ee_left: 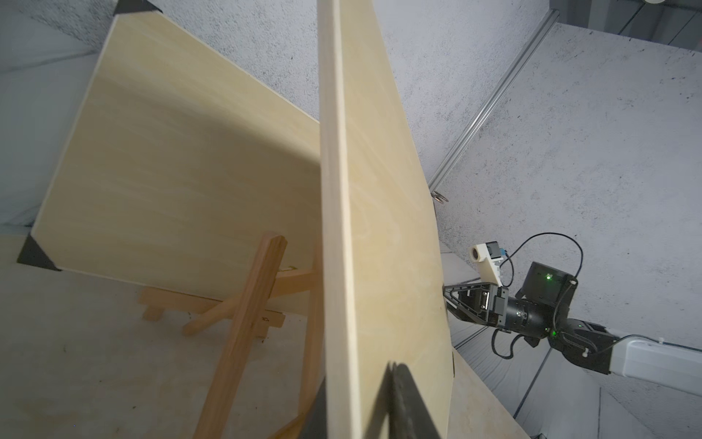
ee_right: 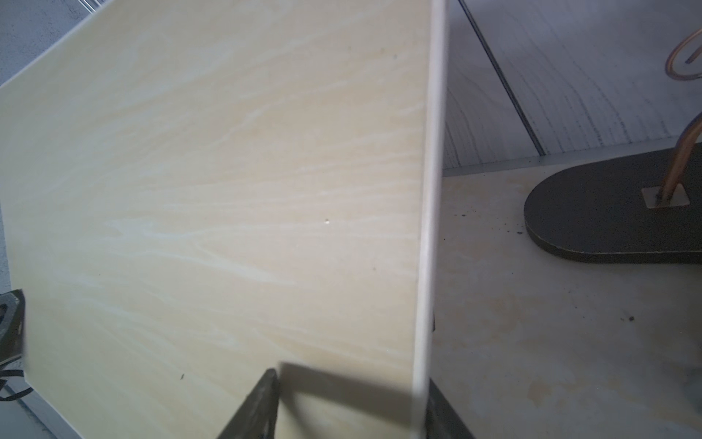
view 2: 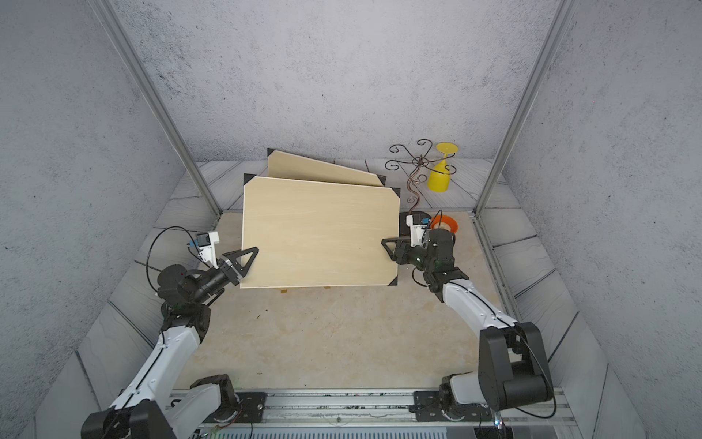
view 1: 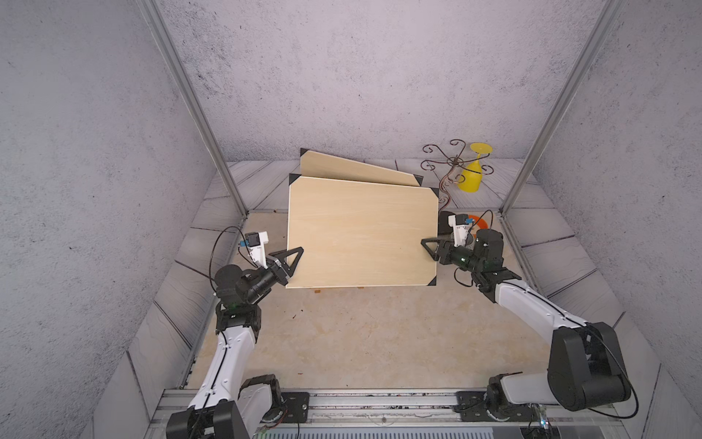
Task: Assemble the easel
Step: Place the drawing board on the easel.
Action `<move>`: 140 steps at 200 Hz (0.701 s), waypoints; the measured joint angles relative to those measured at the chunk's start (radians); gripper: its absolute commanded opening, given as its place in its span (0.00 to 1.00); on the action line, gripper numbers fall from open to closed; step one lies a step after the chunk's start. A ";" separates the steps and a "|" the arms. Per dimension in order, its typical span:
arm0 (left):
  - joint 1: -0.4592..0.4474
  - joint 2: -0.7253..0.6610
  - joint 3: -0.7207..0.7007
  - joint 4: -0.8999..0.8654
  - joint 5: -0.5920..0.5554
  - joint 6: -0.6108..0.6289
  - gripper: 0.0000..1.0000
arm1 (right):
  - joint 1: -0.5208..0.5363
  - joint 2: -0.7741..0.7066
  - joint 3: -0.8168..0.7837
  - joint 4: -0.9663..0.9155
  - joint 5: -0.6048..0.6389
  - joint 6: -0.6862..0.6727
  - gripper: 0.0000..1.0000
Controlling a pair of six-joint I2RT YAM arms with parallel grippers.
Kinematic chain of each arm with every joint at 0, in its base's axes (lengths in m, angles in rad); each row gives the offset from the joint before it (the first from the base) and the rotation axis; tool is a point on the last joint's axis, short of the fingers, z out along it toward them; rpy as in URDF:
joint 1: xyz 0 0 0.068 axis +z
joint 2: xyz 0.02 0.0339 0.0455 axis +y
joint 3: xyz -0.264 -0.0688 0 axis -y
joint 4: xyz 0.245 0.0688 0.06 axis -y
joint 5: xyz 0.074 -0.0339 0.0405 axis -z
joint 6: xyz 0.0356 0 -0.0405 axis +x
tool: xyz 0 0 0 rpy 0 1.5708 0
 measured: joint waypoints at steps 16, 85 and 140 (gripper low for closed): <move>0.000 0.015 -0.011 0.041 -0.011 0.027 0.00 | 0.005 0.002 0.000 0.019 0.013 -0.014 0.43; 0.002 0.193 -0.016 0.140 -0.032 0.141 0.00 | 0.050 0.080 0.001 0.049 0.124 -0.064 0.40; 0.010 0.243 -0.041 0.258 -0.049 0.224 0.00 | 0.109 0.091 0.000 0.074 0.266 -0.154 0.38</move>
